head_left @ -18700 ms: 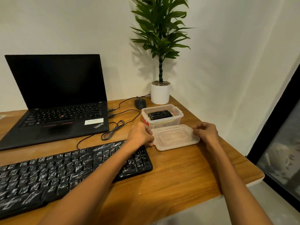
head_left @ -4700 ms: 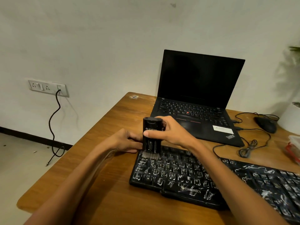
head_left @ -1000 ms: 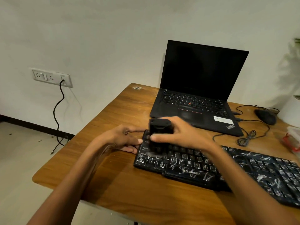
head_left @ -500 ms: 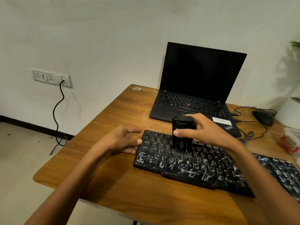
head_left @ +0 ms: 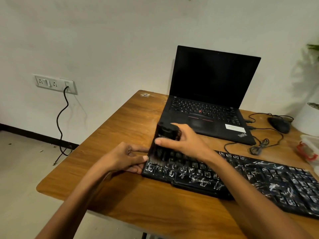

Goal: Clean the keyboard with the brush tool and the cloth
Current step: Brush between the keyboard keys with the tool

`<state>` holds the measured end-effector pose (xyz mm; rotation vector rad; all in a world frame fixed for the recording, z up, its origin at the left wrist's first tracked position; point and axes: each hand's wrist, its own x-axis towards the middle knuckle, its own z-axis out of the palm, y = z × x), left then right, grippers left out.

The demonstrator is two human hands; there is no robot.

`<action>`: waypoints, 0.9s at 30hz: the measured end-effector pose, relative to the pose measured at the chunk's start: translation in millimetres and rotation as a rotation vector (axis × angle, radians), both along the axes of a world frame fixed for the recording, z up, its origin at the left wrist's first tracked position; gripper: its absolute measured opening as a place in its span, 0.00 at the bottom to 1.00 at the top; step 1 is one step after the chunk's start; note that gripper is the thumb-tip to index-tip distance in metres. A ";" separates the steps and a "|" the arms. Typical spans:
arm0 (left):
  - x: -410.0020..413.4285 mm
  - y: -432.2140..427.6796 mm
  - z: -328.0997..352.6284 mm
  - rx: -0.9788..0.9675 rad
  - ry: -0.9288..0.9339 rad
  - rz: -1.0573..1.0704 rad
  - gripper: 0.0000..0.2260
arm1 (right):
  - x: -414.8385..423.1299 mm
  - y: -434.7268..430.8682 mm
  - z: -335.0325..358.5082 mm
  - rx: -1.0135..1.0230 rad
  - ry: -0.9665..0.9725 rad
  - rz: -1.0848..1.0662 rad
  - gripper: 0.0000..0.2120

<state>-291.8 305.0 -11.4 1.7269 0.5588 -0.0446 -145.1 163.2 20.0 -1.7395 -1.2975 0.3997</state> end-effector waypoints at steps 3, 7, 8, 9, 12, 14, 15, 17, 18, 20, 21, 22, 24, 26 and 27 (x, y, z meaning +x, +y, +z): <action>-0.1 -0.6 0.6 -0.005 0.002 -0.010 0.13 | 3.6 11.7 3.3 0.022 -0.043 -0.051 0.13; -1.0 -0.5 1.2 -0.023 -0.020 -0.007 0.14 | -1.5 14.6 5.6 -0.068 -0.043 0.059 0.08; -1.0 -0.5 1.2 -0.037 -0.020 -0.004 0.14 | -0.5 15.9 5.3 -0.043 -0.069 0.014 0.08; -0.9 -1.2 1.1 -0.051 -0.021 -0.001 0.14 | 1.0 16.0 6.1 -0.006 -0.098 -0.040 0.09; -0.9 -0.1 -1.0 -0.054 -0.025 0.007 0.14 | 0.6 12.2 7.5 -0.018 -0.074 0.011 0.12; 0.1 0.6 -1.9 -0.051 -0.026 0.003 0.13 | 1.4 5.7 8.2 -0.083 -0.087 0.044 0.11; 0.6 0.9 -1.8 -0.048 -0.025 -0.002 0.13 | 4.5 1.7 9.9 -0.078 -0.116 0.014 0.11; 1.2 1.8 -1.7 -0.053 -0.023 -0.001 0.13 | 12.4 -9.0 15.4 -0.055 -0.143 -0.045 0.12; 1.0 2.2 -2.3 -0.059 -0.023 0.000 0.13 | 15.2 -16.7 16.4 -0.065 -0.110 -0.026 0.13; 0.7 2.9 -2.6 -0.070 -0.027 0.000 0.14 | 18.9 -34.9 14.7 -0.137 -0.031 0.032 0.15; 0.9 2.9 -2.4 -0.071 -0.026 -0.003 0.14 | 22.2 -44.8 14.5 -0.174 -0.014 0.025 0.17; 1.5 3.1 -2.6 -0.068 -0.022 -0.005 0.14 | 27.6 -54.7 16.1 -0.193 -0.002 -0.007 0.17; 2.5 4.3 -1.4 -0.060 -0.002 -0.013 0.15 | 38.9 -68.8 22.2 -0.177 -0.020 -0.094 0.17; 3.7 7.1 1.8 -0.066 0.023 -0.024 0.17 | 43.6 -74.9 26.4 -0.108 -0.073 -0.142 0.18; 4.8 8.7 4.9 -0.068 0.031 -0.028 0.19 | 39.4 -73.4 28.0 -0.060 -0.065 -0.137 0.20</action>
